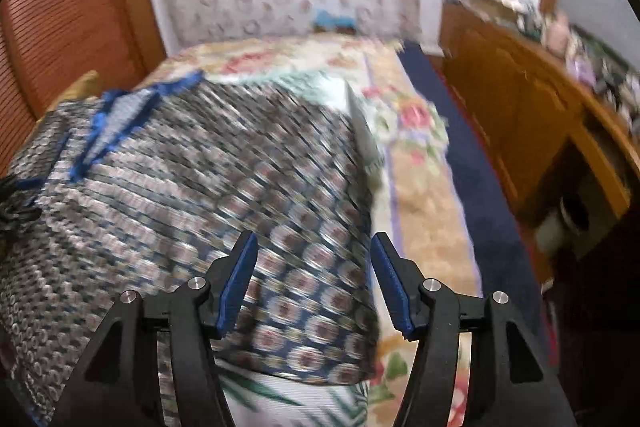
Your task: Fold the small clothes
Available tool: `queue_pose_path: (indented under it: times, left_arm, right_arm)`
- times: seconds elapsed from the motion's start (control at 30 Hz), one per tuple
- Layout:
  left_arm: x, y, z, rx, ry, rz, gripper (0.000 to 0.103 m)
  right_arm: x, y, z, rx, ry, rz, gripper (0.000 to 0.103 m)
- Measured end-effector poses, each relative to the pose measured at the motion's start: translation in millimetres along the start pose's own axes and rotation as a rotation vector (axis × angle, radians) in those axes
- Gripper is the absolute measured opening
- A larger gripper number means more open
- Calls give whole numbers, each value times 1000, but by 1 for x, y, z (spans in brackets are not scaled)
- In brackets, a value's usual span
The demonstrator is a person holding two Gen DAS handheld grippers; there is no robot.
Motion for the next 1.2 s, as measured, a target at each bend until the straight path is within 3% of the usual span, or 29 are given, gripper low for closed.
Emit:
queue_pose_path:
  times: [0.07, 0.17, 0.27, 0.33, 0.43, 0.7, 0.9, 1.13, 1.17, 1.2]
  left_arm:
    - [10, -2, 0, 27, 17, 25, 87]
    - [25, -6, 5, 43, 30, 63, 87]
    - [39, -10, 9, 52, 37, 99, 87]
    - [47, -12, 13, 59, 42, 121, 87]
    - [55, -13, 16, 70, 52, 143, 87]
    - [61, -10, 14, 99, 52, 160, 87]
    - [61, -5, 10, 134, 51, 172, 87]
    - [64, -2, 6, 160, 55, 189, 87]
    - [65, -1, 6, 161, 55, 191, 87]
    - [66, -1, 5, 162, 56, 193, 87]
  right_arm:
    - [-10, 6, 7, -46, -60, -36, 59]
    - [-13, 14, 7, -78, -150, -46, 40]
    - [-8, 15, 7, -54, -117, -33, 31]
    - [-3, 14, 10, -35, -65, -25, 13]
    - [1, 15, 9, 13, 2, -23, 2]
    - [29, -6, -28, 97, -11, 79, 0]
    - [48, -32, -104, 237, -78, 149, 0]
    - [23, -14, -162, 252, -183, 57, 2]
    - [21, -11, -165, 252, -188, 48, 4]
    - [20, -10, -166, 255, -185, 47, 14]
Point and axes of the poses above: each gripper's, at about its wrist camera, not at the fingertips, and x roughly against the way its jaws point, z to its right, y to its underside, the point moved 9 cm from there along -x, roughly the way its jaws point, and after that the axes turned 10 degrees about -z, right-handed, at the moved point
